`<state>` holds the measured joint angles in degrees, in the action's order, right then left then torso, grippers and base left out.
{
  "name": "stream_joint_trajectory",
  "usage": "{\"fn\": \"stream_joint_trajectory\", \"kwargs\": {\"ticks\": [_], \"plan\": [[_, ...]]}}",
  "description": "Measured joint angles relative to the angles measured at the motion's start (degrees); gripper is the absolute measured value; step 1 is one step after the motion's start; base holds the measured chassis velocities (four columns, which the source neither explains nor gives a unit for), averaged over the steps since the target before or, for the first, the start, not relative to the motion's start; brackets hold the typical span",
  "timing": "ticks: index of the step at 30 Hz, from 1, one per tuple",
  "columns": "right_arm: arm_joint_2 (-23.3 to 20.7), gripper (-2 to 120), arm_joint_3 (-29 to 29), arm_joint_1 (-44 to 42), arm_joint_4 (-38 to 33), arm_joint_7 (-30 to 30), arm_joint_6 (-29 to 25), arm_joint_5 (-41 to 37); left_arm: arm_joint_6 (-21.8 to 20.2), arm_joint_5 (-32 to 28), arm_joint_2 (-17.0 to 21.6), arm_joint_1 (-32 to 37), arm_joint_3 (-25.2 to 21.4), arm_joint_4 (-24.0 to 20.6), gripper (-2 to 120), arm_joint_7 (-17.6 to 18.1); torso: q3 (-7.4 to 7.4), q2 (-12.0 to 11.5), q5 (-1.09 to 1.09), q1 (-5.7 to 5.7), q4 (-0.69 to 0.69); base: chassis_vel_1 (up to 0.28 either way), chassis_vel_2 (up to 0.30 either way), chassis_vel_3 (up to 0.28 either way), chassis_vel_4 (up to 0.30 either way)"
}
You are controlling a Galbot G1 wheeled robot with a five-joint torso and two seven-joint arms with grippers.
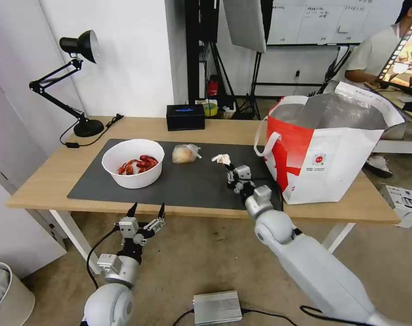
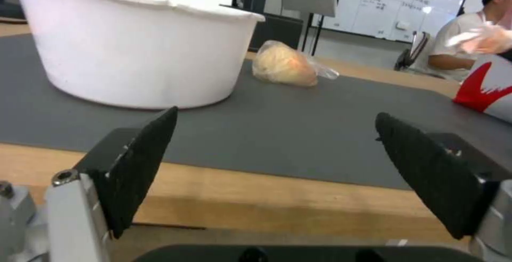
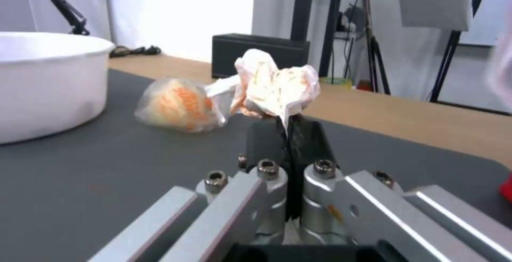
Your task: Pick up the trash from the table and place it into the takeout bag.
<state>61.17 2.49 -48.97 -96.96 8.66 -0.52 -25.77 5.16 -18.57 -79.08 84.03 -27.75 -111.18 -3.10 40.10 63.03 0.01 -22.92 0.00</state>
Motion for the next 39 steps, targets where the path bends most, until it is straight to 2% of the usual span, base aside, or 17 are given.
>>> {"fn": "stream_joint_trajectory", "kwargs": {"ticks": [1, 9, 12, 16, 21, 30, 33, 39], "plan": [[-1.39, 0, -2.56, -3.08, -2.66, -1.15, -1.05, 0.76, -0.06, 0.0, 0.02, -0.48, 0.27, 0.13, 100, 0.06, 0.0, 0.0, -0.01, 0.0, -0.01, 0.0, 0.0, 0.0, 0.0], [-4.81, 0, -9.4, -10.85, -8.85, -5.31, -6.48, 5.13, -0.31, -0.83, 1.49, -1.59, -0.03, 0.35, 100, 0.15, 0.0, 0.0, -0.01, 0.0, -0.01, 0.0, 0.0, 0.0, 0.0], [-5.01, 0, -10.8, -11.83, -9.99, -6.19, -8.1, 5.63, -0.35, -0.98, 1.69, -1.64, -0.21, 0.32, 100, 0.16, 0.0, 0.0, -0.01, 0.01, -0.01, 0.0, 0.0, 0.0, 0.0], [-5.05, 0, -14.07, -12.09, -10.86, -9.88, -13.54, 7.69, -0.36, -1.11, 2.11, -1.64, -0.58, 0.45, 100, 0.18, 0.01, 0.0, -0.01, 0.0, 0.0, 0.0, 0.0, 0.0, 0.0], [-5.62, 0, -17.39, -10.83, -12.05, -11.19, -16.68, 7.58, -0.37, -1.19, 2.52, -1.63, -0.75, 0.69, 100, 0.19, 0.01, 0.0, -0.02, 0.0, 0.0, 0.0, 0.0, 0.0, 0.0], [-5.97, 0, -23.4, -9.11, -12.14, -11.08, -22.05, 6.89, -0.38, -1.16, 2.44, -1.74, -0.16, 1.22, 100, 0.19, 0.01, 0.0, -0.01, 0.0, 0.0, 0.0, 0.0, 0.0, 0.0], [-5.41, 0, -26.91, -8.94, -12.01, -9.01, -24.28, 7.64, -0.39, -0.93, 2.12, -1.78, 0.34, 1.53, 100, 0.19, 0.01, 0.0, -0.01, 0.0, 0.0, 0.0, 0.0, 0.0, 0.0], [-4.8, 0, -29.95, -8.4, -11.99, -4.96, -24.7, 7.86, -0.37, -0.69, 1.98, -1.54, 0.44, 1.65, 100, 0.16, 0.01, 0.0, -0.01, 0.0, 0.0, 0.0, 0.0, 0.0, 0.0]]}}
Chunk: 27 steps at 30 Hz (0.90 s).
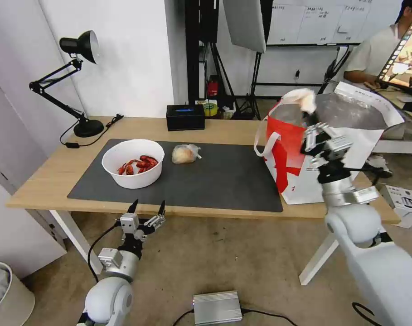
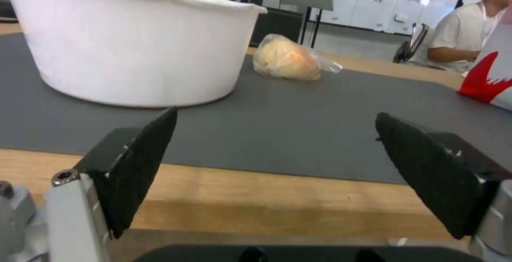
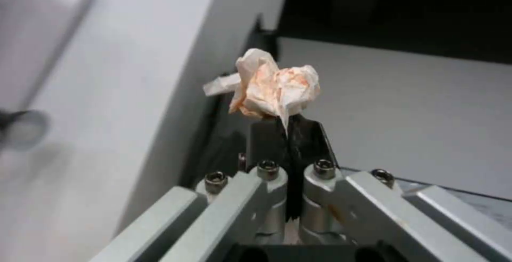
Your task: Pick up the trash from the table and place it into the takeout bag.
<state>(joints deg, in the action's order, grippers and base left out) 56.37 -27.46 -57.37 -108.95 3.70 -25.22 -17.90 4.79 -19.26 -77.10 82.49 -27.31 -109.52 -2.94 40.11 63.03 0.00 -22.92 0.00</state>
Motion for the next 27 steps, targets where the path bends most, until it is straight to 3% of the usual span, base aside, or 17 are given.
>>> {"fn": "stream_joint_trajectory", "kwargs": {"ticks": [3, 7, 13, 15, 17, 27], "plan": [[-0.36, 0, -1.36, 0.31, 0.02, 1.84, 1.24, -0.5, 0.02, 0.04, 0.0, 0.13, -0.09, 0.0, 100, -0.01, 0.0, 0.0, 0.01, 0.0, 0.0, 0.0, 0.0, 0.0, 0.0], [-4.0, 0, -3.47, 0.57, -1.06, 4.32, 7.05, -3.73, 0.05, 0.06, 0.12, 0.49, -0.49, -0.36, 100, -0.02, 0.0, 0.0, 0.01, 0.0, 0.0, 0.0, 0.0, 0.0, 0.0], [-13.49, 0, -6.73, 1.0, -3.92, 6.83, 18.49, -17.93, 0.42, 0.06, -0.26, 1.12, -1.02, -0.56, 100, -0.25, 0.0, 0.0, 0.0, 0.0, -0.01, 0.0, 0.0, 0.0, 0.0], [-14.67, 0, -7.05, 1.21, -4.17, 7.03, 20.04, -19.87, 0.47, 0.06, -0.35, 1.14, -1.02, -0.57, 100, -0.3, 0.0, 0.0, 0.0, 0.0, 0.0, 0.0, 0.0, 0.0, 0.0], [-18.24, 0, -7.86, 2.17, -4.86, 8.29, 26.48, -26.06, 0.6, 0.07, -0.55, 1.13, -0.87, -0.64, 100, -0.37, 0.0, 0.0, 0.0, 0.0, -0.01, 0.0, 0.0, 0.0, 0.0], [-24.53, 0, -6.4, 8.27, -3.26, 13.58, 44.75, -43.11, 0.99, 0.09, -0.63, 1.26, -0.73, -0.78, 100, -0.47, 0.0, 0.0, 0.01, 0.0, 0.0, 0.0, 0.0, 0.0, 0.0]]}}
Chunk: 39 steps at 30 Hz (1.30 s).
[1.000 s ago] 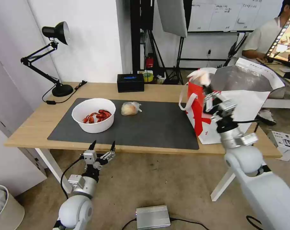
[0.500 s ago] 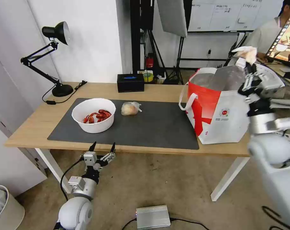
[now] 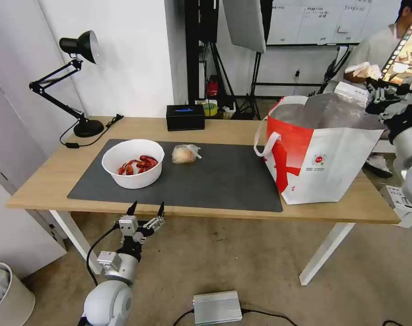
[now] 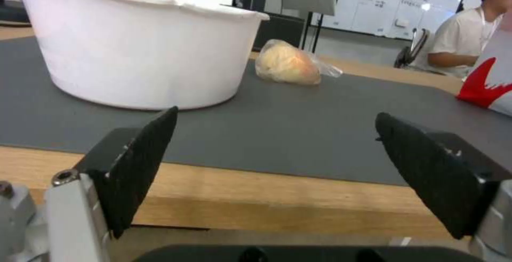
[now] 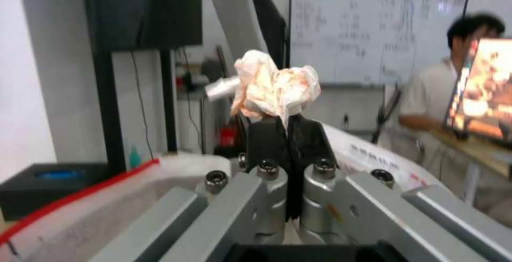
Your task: Pick up the trash from the table and place it into the takeout bag.
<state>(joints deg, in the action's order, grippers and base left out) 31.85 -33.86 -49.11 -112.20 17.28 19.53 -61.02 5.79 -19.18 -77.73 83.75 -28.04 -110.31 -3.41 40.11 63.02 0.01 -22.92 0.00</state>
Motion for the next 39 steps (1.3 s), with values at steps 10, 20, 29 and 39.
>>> {"fn": "stream_joint_trajectory", "kwargs": {"ticks": [10, 20, 29, 39], "plan": [[-1.75, 0, 7.31, 12.08, 5.95, 4.98, 10.91, -10.3, 0.24, 0.64, -0.25, 0.04, 0.81, 0.28, 100, -0.09, 0.0, 0.0, -0.01, -0.01, 0.01, 0.0, 0.0, 0.0, 0.0], [-0.08, 0, 14.47, 20.29, 9.07, 13.51, 17.81, -23.82, 0.35, 0.95, -0.56, 0.53, 0.85, -0.24, 100, -0.13, 0.0, 0.0, -0.01, -0.01, 0.01, 0.0, 0.0, 0.0, 0.0], [-0.08, 2, 17.87, 23.06, 10.62, 17.96, 19.93, -28.6, 0.36, 0.82, -0.62, 0.7, 0.43, -0.87, 100, -0.12, 0.0, 0.0, -0.01, 0.0, 0.0, 0.0, 0.0, 0.0, 0.0], [0.81, 33, 18.86, 24.75, 11.99, 20.94, 19.9, -33.19, 0.37, 1.09, -1.33, 0.58, 1.36, -0.66, 100, -0.11, 0.0, 0.0, -0.01, 0.0, 0.0, 0.0, 0.0, 0.0, 0.0]]}}
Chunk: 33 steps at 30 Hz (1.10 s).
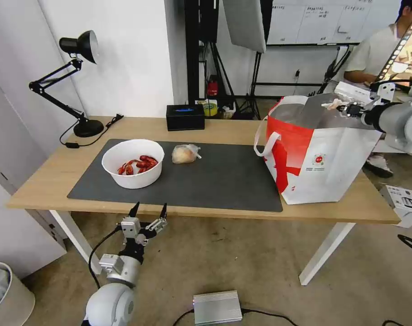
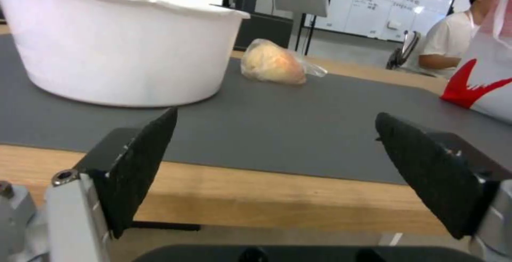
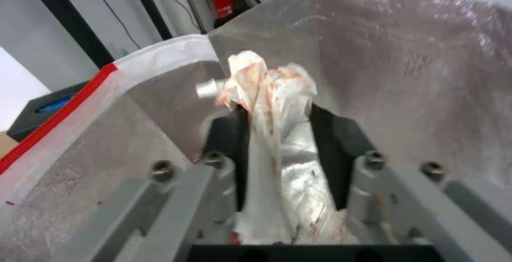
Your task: Pick up the trash from the table and place it into the takeout bag.
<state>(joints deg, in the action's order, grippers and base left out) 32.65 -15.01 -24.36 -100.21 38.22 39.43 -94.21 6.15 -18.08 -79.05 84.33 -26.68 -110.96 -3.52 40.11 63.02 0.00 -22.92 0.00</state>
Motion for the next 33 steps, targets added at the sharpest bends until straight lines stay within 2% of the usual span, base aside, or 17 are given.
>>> {"fn": "stream_joint_trajectory", "kwargs": {"ticks": [5, 8, 10, 12, 14, 16, 18, 20, 23, 24, 27, 28, 31, 32, 33], "plan": [[0.93, 53, -0.12, -0.13, 0.37, 0.57, -0.24, -0.52, -0.15, 0.08, 0.03, -0.11, 0.1, -0.05, 100, 0.06, 0.0, 0.0, 0.0, 0.0, 0.0, 0.0, 0.0, 0.0, 0.0], [1.13, 60, -0.17, -0.2, 0.35, 0.58, -0.39, -0.52, -0.18, 0.08, 0.16, -0.1, -0.01, -0.05, 100, 0.07, 0.0, 0.0, 0.0, 0.0, 0.0, 0.0, 0.0, 0.0, 0.0], [1.71, 73, -0.31, -0.3, 0.43, 0.48, -0.82, -0.08, -0.2, 0.08, 0.24, 0.09, -0.26, -0.07, 100, 0.09, 0.0, 0.0, 0.0, 0.01, 0.0, 0.0, 0.0, 0.0, 0.0], [1.84, 77, -0.32, -0.37, 0.5, 0.34, -0.98, 0.29, -0.21, 0.08, 0.24, 0.16, -0.29, -0.08, 100, 0.09, 0.0, 0.0, 0.0, 0.01, 0.0, 0.0, 0.0, 0.0, 0.0], [2.06, 87, -0.36, -0.48, 0.53, -0.12, -1.34, 0.86, -0.21, 0.08, 0.17, 0.22, -0.31, -0.08, 100, 0.09, 0.0, 0.0, 0.0, 0.01, 0.0, 0.0, 0.0, 0.0, 0.0], [2.15, 89, -0.45, -0.62, 0.53, -0.61, -1.78, 1.34, -0.22, 0.07, 0.14, 0.26, -0.31, -0.08, 100, 0.09, 0.0, 0.0, 0.0, 0.0, 0.0, 0.0, 0.0, 0.0, 0.0], [2.34, 99, -1.26, -1.56, 0.06, -2.28, -3.12, 2.68, -0.23, 0.08, 0.08, 0.31, -0.32, -0.08, 100, 0.11, 0.0, 0.0, 0.0, 0.01, 0.0, 0.0, 0.0, 0.0, 0.0], [2.51, 100, -1.71, -2.39, -0.49, -3.66, -4.9, 3.98, -0.24, 0.09, 0.04, 0.32, -0.35, -0.09, 100, 0.1, 0.0, 0.0, -0.01, 0.01, 0.0, 0.0, 0.0, 0.0, 0.0], [2.63, 100, -2.98, -6.03, -2.41, -9.85, -11.67, 10.94, -0.24, 0.12, 0.05, 0.37, -0.52, -0.16, 100, 0.12, 0.0, 0.0, 0.0, 0.01, 0.0, 0.0, 0.0, 0.0, 0.0], [2.63, 100, -2.98, -6.03, -2.41, -9.85, -11.67, 10.94, -0.24, 0.12, 0.05, 0.37, -0.52, -0.16, 100, 0.12, 0.0, 0.0, 0.0, 0.01, 0.0, 0.0, 0.0, 0.0, 0.0], [2.45, 100, -4.23, -10.64, -4.82, -17.66, -20.33, 19.7, -0.26, 0.14, 0.05, 0.38, -0.71, -0.3, 100, 0.13, 0.0, 0.0, 0.0, 0.01, 0.0, 0.0, 0.0, 0.0, 0.0], [2.45, 100, -4.23, -10.64, -4.82, -17.66, -20.33, 19.7, -0.26, 0.14, 0.05, 0.38, -0.71, -0.3, 100, 0.13, 0.0, 0.0, 0.0, 0.01, 0.0, 0.0, 0.0, 0.0, 0.0], [2.29, 100, -5.33, -15.96, -7.49, -25.64, -29.92, 30.49, -0.27, 0.18, -0.05, 0.42, -0.85, -0.35, 100, 0.13, 0.0, 0.0, -0.01, 0.01, -0.01, 0.0, 0.0, 0.0, 0.0], [2.29, 100, -5.33, -15.96, -7.49, -25.64, -29.92, 30.49, -0.27, 0.18, -0.05, 0.42, -0.85, -0.35, 100, 0.13, 0.0, 0.0, -0.01, 0.01, -0.01, 0.0, 0.0, 0.0, 0.0], [2.44, 100, -5.47, -17.44, -8.41, -27.48, -33.0, 33.17, -0.27, 0.18, -0.09, 0.48, -0.93, -0.39, 100, 0.13, 0.0, 0.0, 0.0, 0.01, -0.01, 0.0, 0.0, 0.0, 0.0]]}}
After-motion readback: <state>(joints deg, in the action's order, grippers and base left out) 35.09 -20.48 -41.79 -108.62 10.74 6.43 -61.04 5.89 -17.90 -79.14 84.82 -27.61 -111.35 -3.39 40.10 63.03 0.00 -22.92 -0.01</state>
